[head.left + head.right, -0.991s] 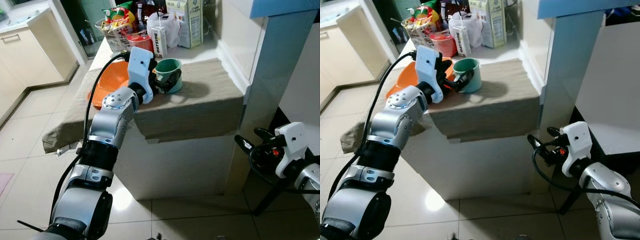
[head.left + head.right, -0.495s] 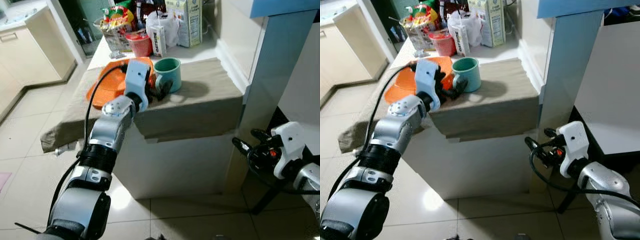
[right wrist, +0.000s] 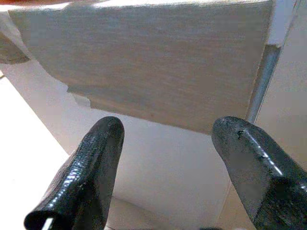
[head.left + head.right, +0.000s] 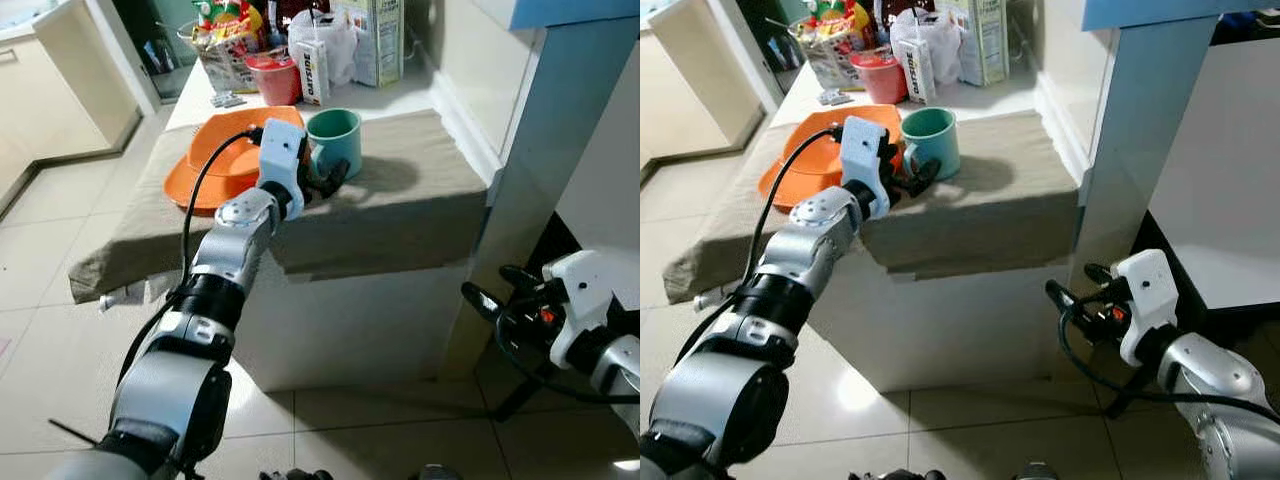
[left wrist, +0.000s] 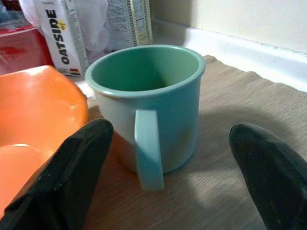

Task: Setting the table

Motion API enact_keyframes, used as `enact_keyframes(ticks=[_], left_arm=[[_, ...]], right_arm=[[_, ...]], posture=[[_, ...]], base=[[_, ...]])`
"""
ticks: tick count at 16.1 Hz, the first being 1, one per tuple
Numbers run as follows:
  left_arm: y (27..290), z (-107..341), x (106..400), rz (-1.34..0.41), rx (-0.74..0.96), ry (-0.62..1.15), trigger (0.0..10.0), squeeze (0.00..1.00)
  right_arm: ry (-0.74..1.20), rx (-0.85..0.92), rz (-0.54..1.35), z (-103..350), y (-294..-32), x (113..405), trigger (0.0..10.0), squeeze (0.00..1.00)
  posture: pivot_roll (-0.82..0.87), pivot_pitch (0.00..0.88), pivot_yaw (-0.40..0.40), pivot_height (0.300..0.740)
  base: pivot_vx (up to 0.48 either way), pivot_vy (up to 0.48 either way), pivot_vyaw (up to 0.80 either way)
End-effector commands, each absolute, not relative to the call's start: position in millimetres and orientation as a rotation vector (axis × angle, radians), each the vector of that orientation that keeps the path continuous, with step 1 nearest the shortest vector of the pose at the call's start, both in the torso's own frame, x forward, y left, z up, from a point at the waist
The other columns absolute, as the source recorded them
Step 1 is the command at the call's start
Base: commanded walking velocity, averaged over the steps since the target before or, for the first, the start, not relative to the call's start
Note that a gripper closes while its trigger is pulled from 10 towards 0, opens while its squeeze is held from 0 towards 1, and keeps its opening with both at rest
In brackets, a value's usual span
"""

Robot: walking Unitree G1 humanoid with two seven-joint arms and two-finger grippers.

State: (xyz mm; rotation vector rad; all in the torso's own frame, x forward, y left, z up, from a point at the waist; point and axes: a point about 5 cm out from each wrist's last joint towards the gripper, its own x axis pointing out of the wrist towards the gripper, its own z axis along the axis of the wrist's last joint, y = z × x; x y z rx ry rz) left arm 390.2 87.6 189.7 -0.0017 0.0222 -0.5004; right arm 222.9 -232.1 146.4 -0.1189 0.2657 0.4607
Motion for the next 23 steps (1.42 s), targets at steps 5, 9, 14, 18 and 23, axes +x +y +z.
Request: enact_keyframes(ticks=[5,9,14,18,23], left_arm=[[95.3,188.6,395.8,-0.456,-0.015,0.030,10.0,0.00],[97.9,185.1,397.5,-0.443,-0.034,0.044,0.0,0.00],[98.1,183.4,398.1,-0.446,-0.054,0.059,0.0,0.00],[96.0,188.4,399.6,-0.447,-0.080,0.039,0.0,0.00],[95.2,189.5,397.9,-0.458,-0.091,0.018,0.0,0.00]], right_arm=[[0.263,-0.130,0.457,152.2,-233.3,219.9,10.0,0.00],[0.262,-0.128,0.459,153.3,-231.9,221.9,10.0,0.00],[0.269,-0.122,0.470,150.9,-229.1,224.0,10.0,0.00],[0.270,-0.123,0.475,151.1,-228.0,226.2,10.0,0.00],[0.275,-0.117,0.484,147.6,-225.0,228.3,10.0,0.00]], posture=[[-0.36,0.087,0.187,0.740],[-0.35,0.087,0.183,0.740],[-0.34,0.085,0.180,0.740],[-0.33,0.084,0.177,0.740],[-0.32,0.084,0.175,0.740]], base=[[0.000,0.000,0.00],[0.000,0.000,0.00],[0.000,0.000,0.00],[0.000,0.000,0.00],[0.000,0.000,0.00]])
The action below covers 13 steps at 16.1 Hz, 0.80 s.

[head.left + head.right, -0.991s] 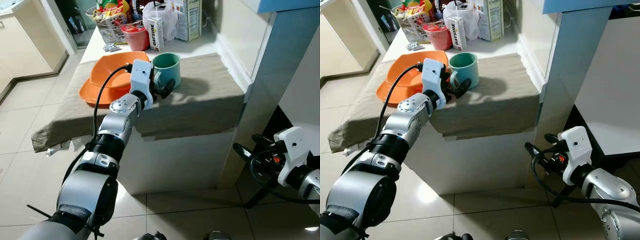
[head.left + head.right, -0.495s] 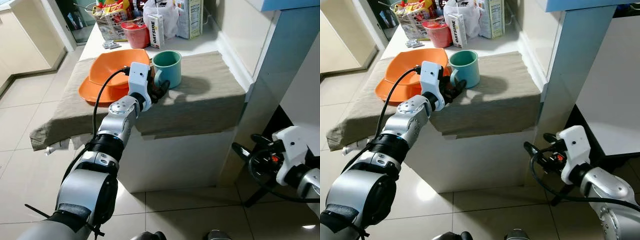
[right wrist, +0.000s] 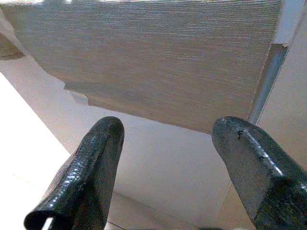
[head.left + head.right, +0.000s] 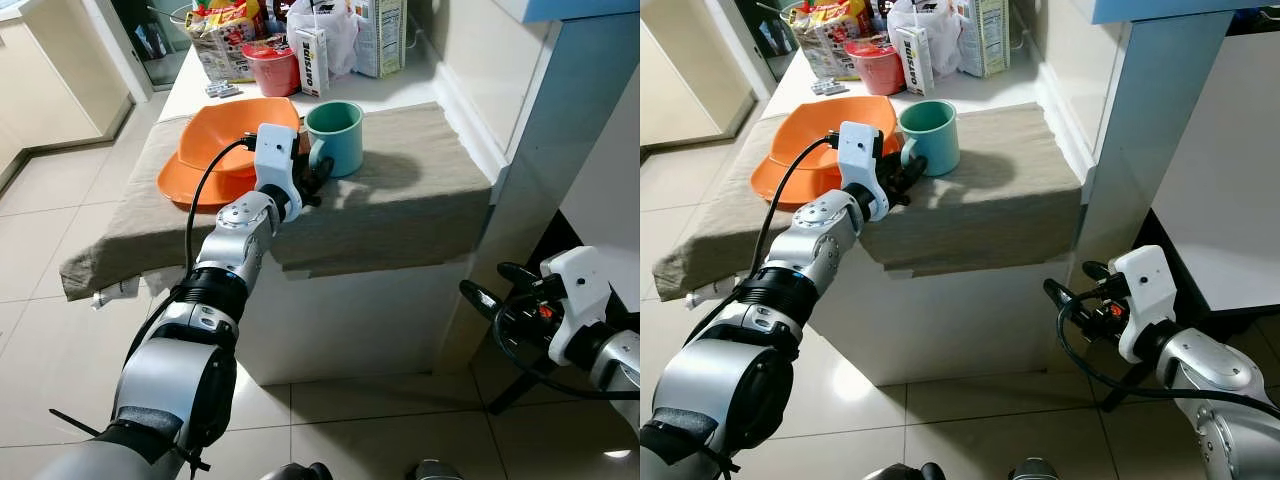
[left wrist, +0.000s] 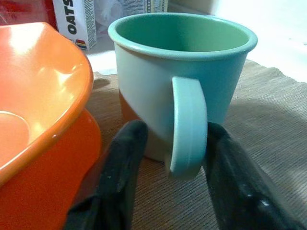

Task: Setting the table

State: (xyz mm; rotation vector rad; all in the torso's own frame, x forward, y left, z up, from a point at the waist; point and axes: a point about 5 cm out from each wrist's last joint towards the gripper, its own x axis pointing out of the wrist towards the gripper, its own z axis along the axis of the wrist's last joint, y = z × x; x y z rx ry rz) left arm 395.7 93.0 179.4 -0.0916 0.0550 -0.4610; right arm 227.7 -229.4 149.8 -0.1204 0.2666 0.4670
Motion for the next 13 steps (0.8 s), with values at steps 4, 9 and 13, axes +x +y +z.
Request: enact_keyframes(ticks=[4,9,13], left_arm=[[95.1,190.1,397.1,-0.461,-0.095,0.015,0.0,0.00],[88.5,195.3,394.1,-0.513,-0.121,-0.006,0.0,0.00],[88.1,192.2,391.4,-0.523,-0.116,-0.003,0.0,0.00]], right_arm=[[0.278,-0.109,0.490,144.3,-221.4,230.1,10.0,0.00],[0.281,-0.102,0.494,142.6,-219.0,232.5,10.0,0.00],[0.282,-0.099,0.506,140.8,-216.1,235.5,10.0,0.00]], posture=[[-0.31,0.086,0.175,0.740],[-0.30,0.086,0.171,0.740],[-0.29,0.083,0.168,0.740]], base=[[0.000,0.000,0.00],[0.000,0.000,0.00],[0.000,0.000,0.00]])
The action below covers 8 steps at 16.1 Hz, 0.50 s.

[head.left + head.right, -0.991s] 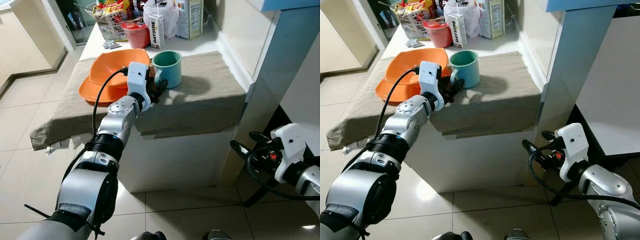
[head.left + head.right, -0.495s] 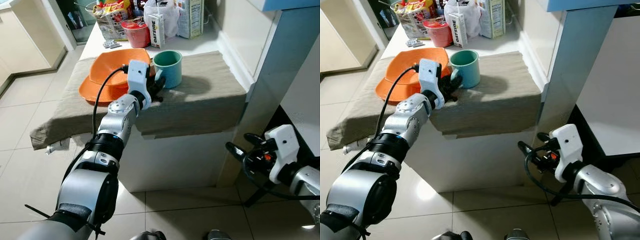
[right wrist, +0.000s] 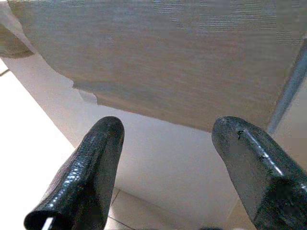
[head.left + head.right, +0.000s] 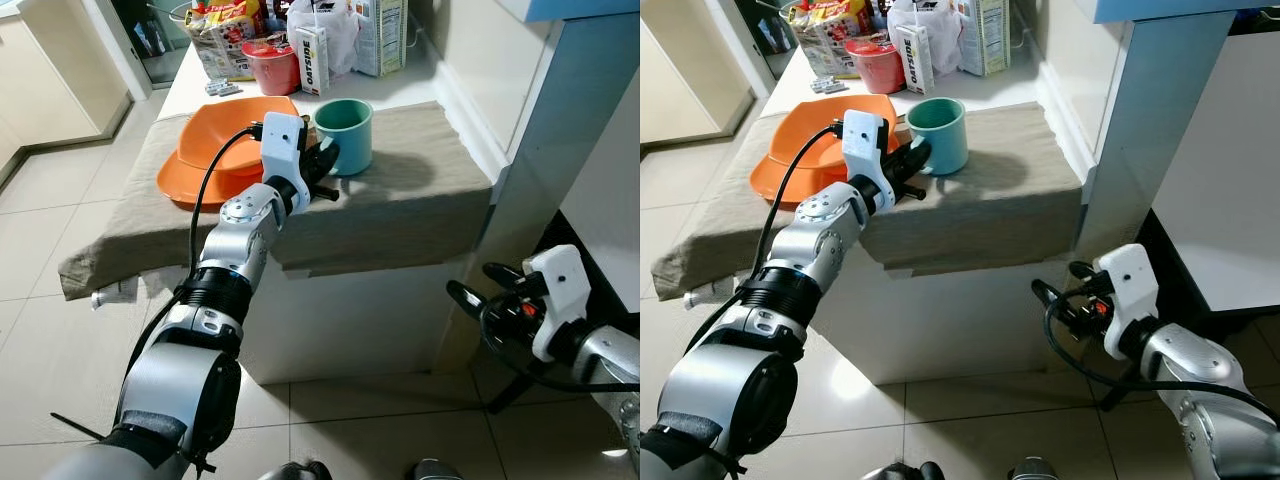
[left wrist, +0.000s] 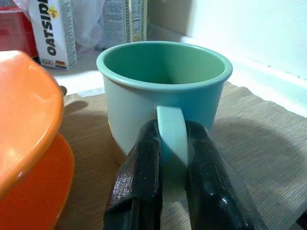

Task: Setting the table

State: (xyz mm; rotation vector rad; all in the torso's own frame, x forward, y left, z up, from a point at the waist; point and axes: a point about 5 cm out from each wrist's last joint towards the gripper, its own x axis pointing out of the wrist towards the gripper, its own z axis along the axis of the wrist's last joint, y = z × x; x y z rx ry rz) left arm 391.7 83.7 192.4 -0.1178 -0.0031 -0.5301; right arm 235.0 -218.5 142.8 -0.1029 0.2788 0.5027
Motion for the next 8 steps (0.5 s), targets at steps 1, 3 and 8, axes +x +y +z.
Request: enact_keyframes(ticks=[1,3,8], left_arm=[[88.3,190.9,390.8,-0.523,-0.118,0.002,0.0,0.00],[88.4,193.7,390.3,-0.521,-0.113,-0.005,0.0,0.00],[88.8,233.0,383.8,-0.547,-0.083,-0.152,0.0,0.00]], right_arm=[[0.283,-0.098,0.508,140.2,-215.5,236.2,10.0,0.00],[0.281,-0.096,0.510,139.5,-213.8,237.7,10.0,0.00],[0.198,-0.099,0.427,142.4,-208.6,255.1,10.0,0.00]], posture=[[-0.29,0.082,0.168,0.740],[-0.28,0.079,0.170,0.740],[-0.26,0.040,0.166,0.740]], base=[[0.000,0.000,0.00],[0.000,0.000,0.00],[0.000,0.000,0.00]])
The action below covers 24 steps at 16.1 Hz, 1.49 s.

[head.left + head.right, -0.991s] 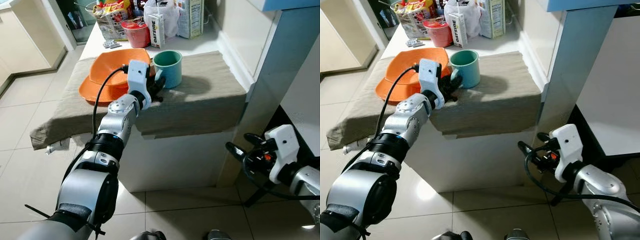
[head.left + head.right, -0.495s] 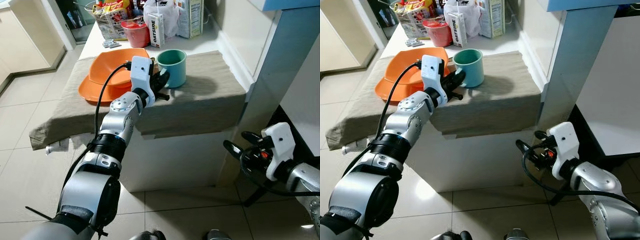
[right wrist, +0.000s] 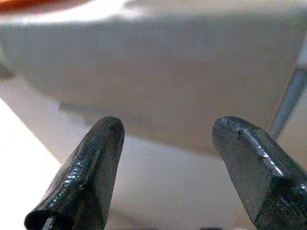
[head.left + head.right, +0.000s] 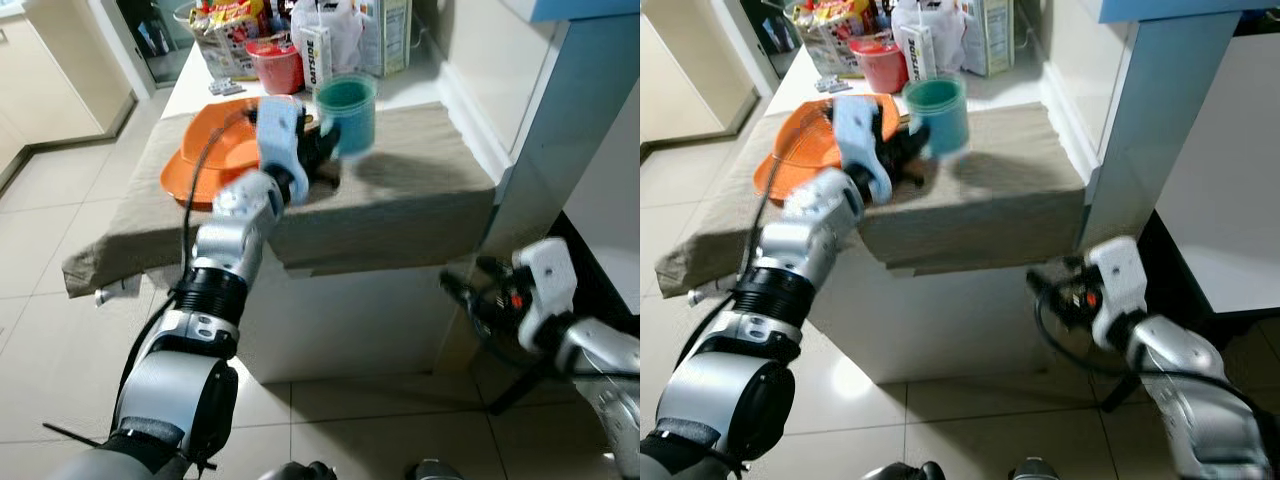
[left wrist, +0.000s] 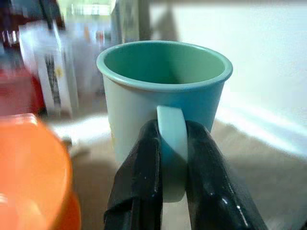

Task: Setting the table

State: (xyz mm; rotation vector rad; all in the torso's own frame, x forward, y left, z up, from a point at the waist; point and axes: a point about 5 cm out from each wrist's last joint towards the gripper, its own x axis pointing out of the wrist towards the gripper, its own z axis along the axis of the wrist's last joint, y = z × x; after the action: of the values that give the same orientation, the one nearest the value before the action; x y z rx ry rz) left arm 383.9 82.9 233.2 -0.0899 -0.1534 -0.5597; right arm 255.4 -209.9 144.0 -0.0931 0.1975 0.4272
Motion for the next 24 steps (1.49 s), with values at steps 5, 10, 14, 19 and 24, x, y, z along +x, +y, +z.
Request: enact_keyframes(ticks=[5,10,14,19,24], left_arm=[[98.8,264.5,363.6,-0.593,-0.052,-0.269,0.0,0.00],[154.3,276.9,343.8,-0.461,0.064,-0.300,0.0,0.00],[192.4,278.1,321.6,-0.324,0.093,-0.310,0.0,0.00],[220.5,270.8,280.9,-0.134,0.083,-0.330,0.0,0.00],[209.2,227.5,249.3,-0.051,0.021,-0.276,0.0,0.00]], right_arm=[[0.087,-0.084,0.364,143.8,-182.8,273.0,10.0,0.00],[0.061,-0.082,0.382,134.5,-163.3,281.0,10.0,0.00],[-0.012,-0.081,0.355,141.8,-159.6,280.5,10.0,0.00],[-0.014,-0.117,0.358,134.5,-164.9,283.9,10.0,0.00],[-0.125,-0.107,0.253,147.0,-168.7,287.2,10.0,0.00]], posture=[[-0.21,0.000,0.154,0.740],[-0.14,0.000,0.130,0.740],[-0.11,0.000,0.122,0.740],[-0.07,0.000,0.068,0.740],[-0.07,0.000,0.059,0.740]], base=[[0.000,0.000,0.00],[0.000,0.000,0.00],[0.000,0.000,0.00],[0.000,0.000,0.00],[0.000,0.000,0.00]])
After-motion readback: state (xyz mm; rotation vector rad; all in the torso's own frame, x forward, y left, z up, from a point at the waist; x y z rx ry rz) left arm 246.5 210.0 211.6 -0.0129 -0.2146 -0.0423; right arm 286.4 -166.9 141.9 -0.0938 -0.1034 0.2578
